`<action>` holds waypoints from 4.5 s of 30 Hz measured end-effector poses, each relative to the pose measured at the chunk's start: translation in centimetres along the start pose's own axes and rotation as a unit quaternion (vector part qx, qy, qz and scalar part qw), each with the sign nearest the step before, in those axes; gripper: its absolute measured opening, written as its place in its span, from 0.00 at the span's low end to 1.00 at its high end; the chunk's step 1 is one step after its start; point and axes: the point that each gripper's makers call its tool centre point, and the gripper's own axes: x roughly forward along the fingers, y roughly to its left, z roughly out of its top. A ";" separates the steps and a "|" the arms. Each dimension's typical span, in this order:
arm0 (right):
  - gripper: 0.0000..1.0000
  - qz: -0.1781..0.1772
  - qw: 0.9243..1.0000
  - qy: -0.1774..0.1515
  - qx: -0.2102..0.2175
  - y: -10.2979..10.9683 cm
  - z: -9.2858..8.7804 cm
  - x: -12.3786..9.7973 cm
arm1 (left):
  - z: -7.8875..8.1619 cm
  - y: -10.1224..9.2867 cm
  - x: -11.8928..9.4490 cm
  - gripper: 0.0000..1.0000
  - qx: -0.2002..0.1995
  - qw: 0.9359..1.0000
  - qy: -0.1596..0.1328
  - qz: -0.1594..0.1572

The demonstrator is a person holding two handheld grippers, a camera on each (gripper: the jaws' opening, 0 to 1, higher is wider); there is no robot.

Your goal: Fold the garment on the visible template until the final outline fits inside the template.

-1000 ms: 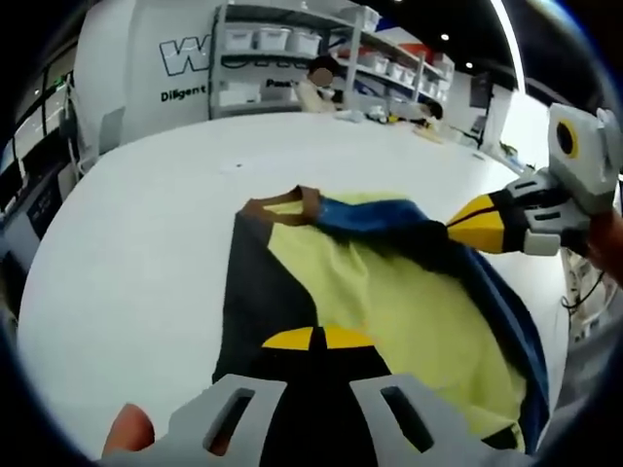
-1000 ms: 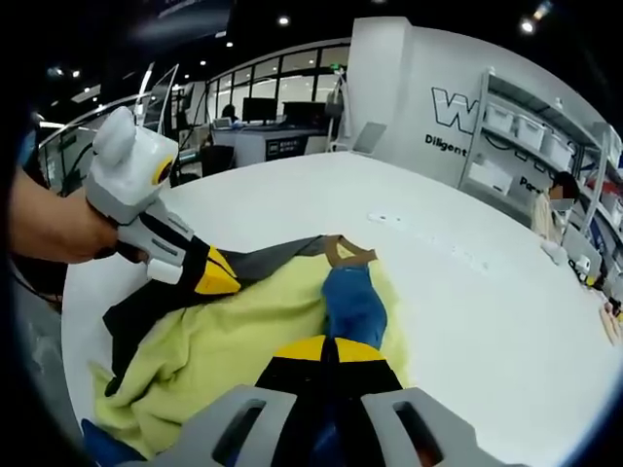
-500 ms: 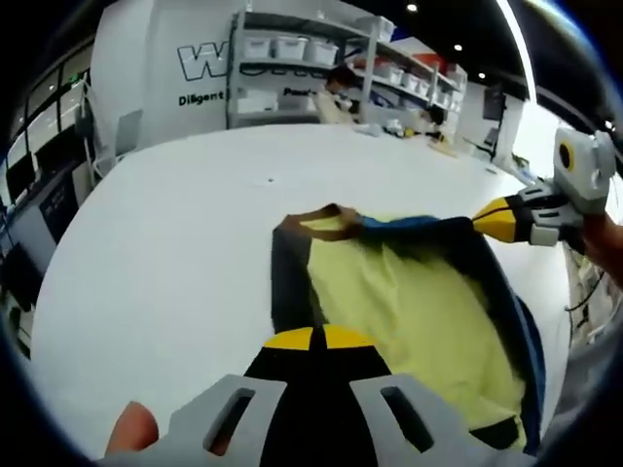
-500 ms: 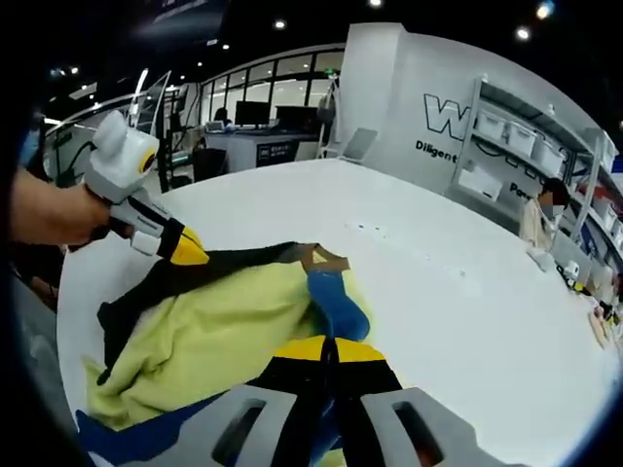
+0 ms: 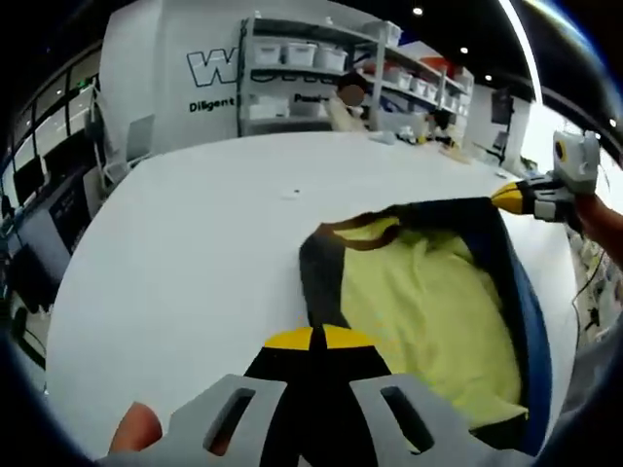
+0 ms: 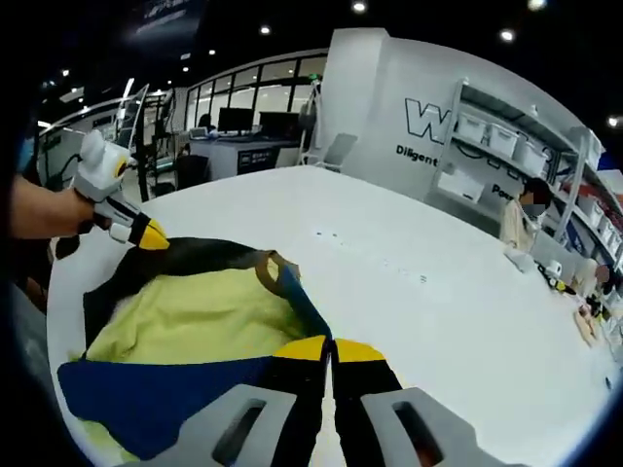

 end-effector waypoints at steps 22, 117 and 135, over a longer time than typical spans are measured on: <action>0.00 -0.012 0.999 0.015 0.026 -6.1 -2.2 1.6 | 2.6 4.3 1.9 0.00 0.043 0.999 0.001 0.006; 0.04 -0.006 0.994 -0.040 -0.104 0.1 1.2 0.5 | 4.4 0.4 -0.3 0.08 0.112 0.990 -0.083 0.021; 0.06 0.105 0.982 -0.032 -0.153 12.5 -2.1 -4.6 | -7.4 -11.7 -7.4 0.09 0.160 0.983 -0.007 -0.091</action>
